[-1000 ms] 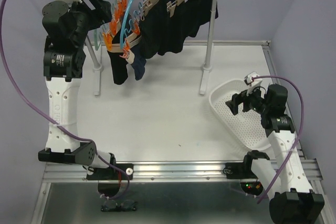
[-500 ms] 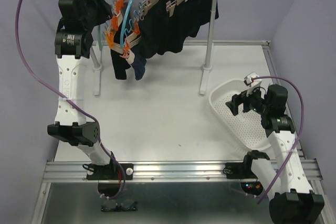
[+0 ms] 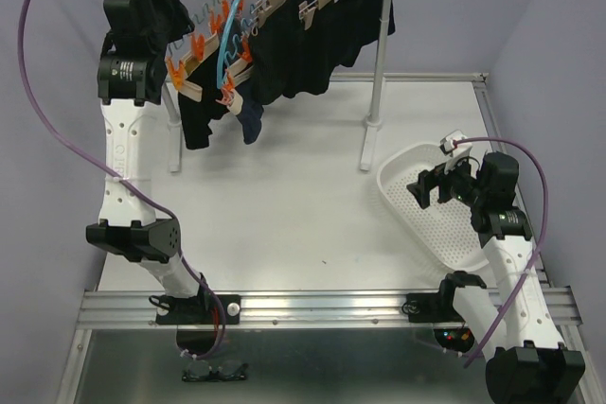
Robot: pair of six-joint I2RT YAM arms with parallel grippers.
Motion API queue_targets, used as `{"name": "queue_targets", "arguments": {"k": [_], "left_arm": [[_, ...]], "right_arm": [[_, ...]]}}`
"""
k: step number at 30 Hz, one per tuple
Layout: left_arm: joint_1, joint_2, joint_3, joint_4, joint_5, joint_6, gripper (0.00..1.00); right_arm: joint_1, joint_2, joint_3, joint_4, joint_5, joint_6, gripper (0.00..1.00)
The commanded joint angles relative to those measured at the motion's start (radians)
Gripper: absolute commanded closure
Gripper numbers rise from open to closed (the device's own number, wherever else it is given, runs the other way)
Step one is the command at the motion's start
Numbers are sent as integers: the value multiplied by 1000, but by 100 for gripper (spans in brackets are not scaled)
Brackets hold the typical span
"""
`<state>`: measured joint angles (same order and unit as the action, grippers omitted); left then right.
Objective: Remove the underwear clipped to the hanger
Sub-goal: Pick up the hanger from the clothesline.
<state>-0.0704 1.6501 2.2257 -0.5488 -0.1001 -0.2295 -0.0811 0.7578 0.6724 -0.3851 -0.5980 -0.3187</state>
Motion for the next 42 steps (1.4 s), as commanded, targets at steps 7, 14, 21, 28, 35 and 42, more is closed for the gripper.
{"name": "queue_targets", "arguments": {"k": [7, 14, 21, 28, 35, 42], "left_arm": [[6, -110, -34, 119, -53, 74, 35], [9, -121, -38, 113, -32, 65, 30], [55, -148, -52, 128, 71, 7, 23], [136, -162, -109, 147, 134, -10, 23], [149, -151, -95, 158, 137, 9, 23], [156, -145, -92, 161, 154, 9, 23]], "right_arm": [[1, -5, 6, 14, 4, -10, 0], [1, -6, 6, 14, 4, -10, 0], [1, -9, 3, 14, 4, -13, 0], [1, -12, 1, 15, -3, -11, 0], [3, -12, 3, 12, -8, -11, 0], [1, -11, 0, 12, -9, -11, 0]]}}
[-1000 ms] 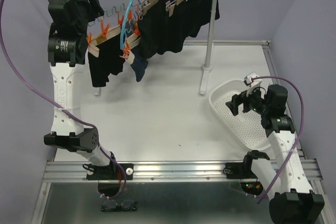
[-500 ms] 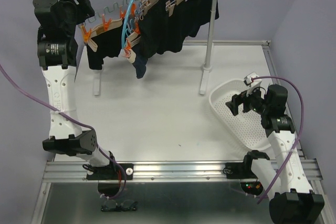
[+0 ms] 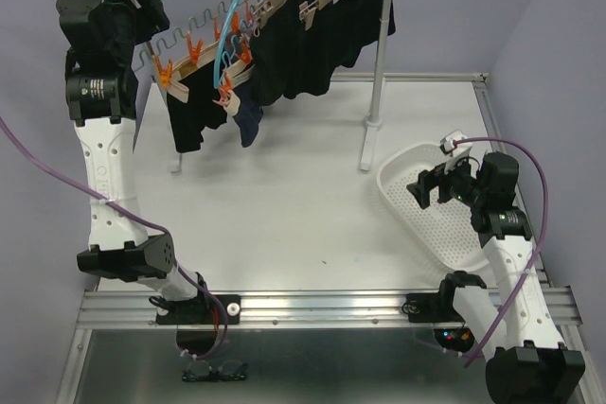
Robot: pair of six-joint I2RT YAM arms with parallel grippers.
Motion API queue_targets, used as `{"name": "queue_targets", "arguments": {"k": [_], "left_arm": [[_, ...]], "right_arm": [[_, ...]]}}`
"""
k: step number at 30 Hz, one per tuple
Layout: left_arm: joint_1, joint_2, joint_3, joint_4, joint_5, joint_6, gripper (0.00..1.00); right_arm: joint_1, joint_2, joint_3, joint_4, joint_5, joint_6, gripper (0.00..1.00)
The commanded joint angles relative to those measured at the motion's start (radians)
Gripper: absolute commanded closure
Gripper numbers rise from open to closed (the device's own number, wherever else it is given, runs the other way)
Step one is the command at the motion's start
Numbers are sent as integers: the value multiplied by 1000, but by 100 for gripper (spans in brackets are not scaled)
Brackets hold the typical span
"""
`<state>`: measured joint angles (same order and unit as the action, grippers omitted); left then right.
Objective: Remove the underwear clipped to the hanger
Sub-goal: Pick up the hanger from the clothesline.
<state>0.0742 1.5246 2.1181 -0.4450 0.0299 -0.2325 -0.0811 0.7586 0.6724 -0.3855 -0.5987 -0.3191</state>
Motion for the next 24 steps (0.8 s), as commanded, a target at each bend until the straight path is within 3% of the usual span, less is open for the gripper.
{"name": "queue_targets", "arguments": {"k": [1, 10, 18, 24], "left_arm": [[15, -20, 13, 55, 25, 12, 23], [19, -8, -9, 46, 70, -8, 23], [19, 42, -29, 23, 206, -48, 25], [21, 66, -17, 15, 183, -45, 27]], "right_arm": [[1, -12, 1, 13, -10, -12, 0], [1, -12, 1, 11, -12, -12, 0], [1, -12, 1, 11, -12, -12, 0], [1, -12, 1, 11, -10, -14, 0]]}}
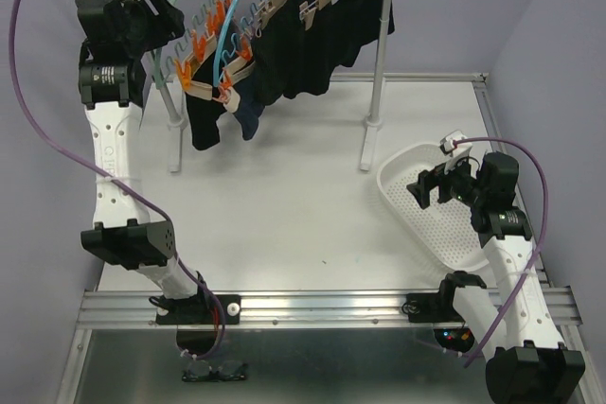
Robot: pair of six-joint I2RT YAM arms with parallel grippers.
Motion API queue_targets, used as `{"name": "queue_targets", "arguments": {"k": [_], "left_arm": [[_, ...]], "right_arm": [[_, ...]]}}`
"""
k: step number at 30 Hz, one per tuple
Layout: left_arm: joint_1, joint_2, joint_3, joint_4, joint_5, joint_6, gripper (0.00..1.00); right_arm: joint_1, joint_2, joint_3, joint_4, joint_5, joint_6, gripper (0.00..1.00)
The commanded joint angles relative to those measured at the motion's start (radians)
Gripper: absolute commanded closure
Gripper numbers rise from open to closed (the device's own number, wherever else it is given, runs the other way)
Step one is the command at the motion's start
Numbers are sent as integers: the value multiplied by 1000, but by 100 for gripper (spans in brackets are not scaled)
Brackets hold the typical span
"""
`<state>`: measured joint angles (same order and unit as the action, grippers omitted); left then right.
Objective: Remove the underwear clipped to the hanger
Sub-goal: Pick up the hanger from the clothesline.
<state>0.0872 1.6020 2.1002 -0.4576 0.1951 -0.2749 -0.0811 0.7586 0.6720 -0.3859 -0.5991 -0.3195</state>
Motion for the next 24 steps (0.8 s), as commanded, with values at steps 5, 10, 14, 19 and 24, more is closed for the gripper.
{"name": "queue_targets", "arguments": {"k": [5, 10, 14, 19, 24], "left_arm": [[8, 12, 0, 20, 10, 5, 30], [3, 26, 14, 33, 24, 0, 42], [-10, 32, 30, 33, 3, 11, 47], [-20, 42, 43, 33, 4, 17, 63], [-21, 29, 55, 66, 27, 5, 98]], "right_arm": [[1, -10, 0, 13, -8, -13, 0], [1, -7, 0, 12, -8, -13, 0], [1, -5, 1, 12, -7, -15, 0], [1, -2, 1, 12, -5, -15, 0], [1, -1, 0, 12, -4, -15, 0]]}}
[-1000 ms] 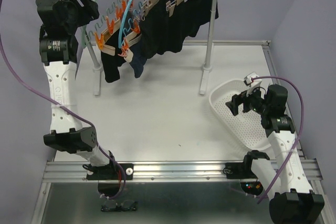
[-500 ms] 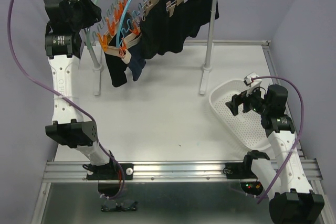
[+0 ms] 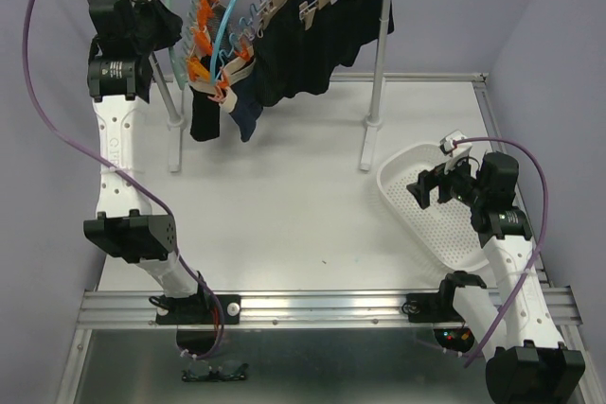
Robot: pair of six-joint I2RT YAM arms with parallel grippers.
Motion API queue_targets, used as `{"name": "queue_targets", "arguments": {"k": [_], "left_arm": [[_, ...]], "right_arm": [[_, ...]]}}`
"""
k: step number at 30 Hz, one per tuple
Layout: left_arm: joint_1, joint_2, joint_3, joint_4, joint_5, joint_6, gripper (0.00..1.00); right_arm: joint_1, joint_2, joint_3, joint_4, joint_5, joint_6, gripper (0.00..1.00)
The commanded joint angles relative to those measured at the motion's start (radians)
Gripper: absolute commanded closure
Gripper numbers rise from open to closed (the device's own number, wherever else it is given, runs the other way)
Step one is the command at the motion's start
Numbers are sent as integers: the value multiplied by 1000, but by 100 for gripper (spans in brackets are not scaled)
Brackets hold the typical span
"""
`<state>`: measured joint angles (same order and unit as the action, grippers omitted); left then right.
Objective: Remove the underwear clipped to the hanger
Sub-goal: Pick up the hanger from the clothesline.
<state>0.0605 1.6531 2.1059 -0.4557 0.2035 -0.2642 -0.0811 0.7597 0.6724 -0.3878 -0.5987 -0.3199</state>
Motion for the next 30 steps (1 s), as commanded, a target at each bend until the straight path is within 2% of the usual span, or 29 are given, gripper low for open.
{"name": "queue_targets", "arguments": {"k": [1, 9, 18, 30], "left_arm": [[5, -30, 51, 81, 22, -10, 100], [5, -67, 59, 159, 56, -41, 100], [7, -164, -21, 247, 57, -10, 100], [5, -246, -125, 281, 30, 9, 100]], "right_arm": [[1, 0, 0, 13, -4, -15, 0], [1, 0, 0, 15, -3, -15, 0], [1, 1, 0, 13, -4, -16, 0], [1, -5, -2, 13, -4, -18, 0]]}}
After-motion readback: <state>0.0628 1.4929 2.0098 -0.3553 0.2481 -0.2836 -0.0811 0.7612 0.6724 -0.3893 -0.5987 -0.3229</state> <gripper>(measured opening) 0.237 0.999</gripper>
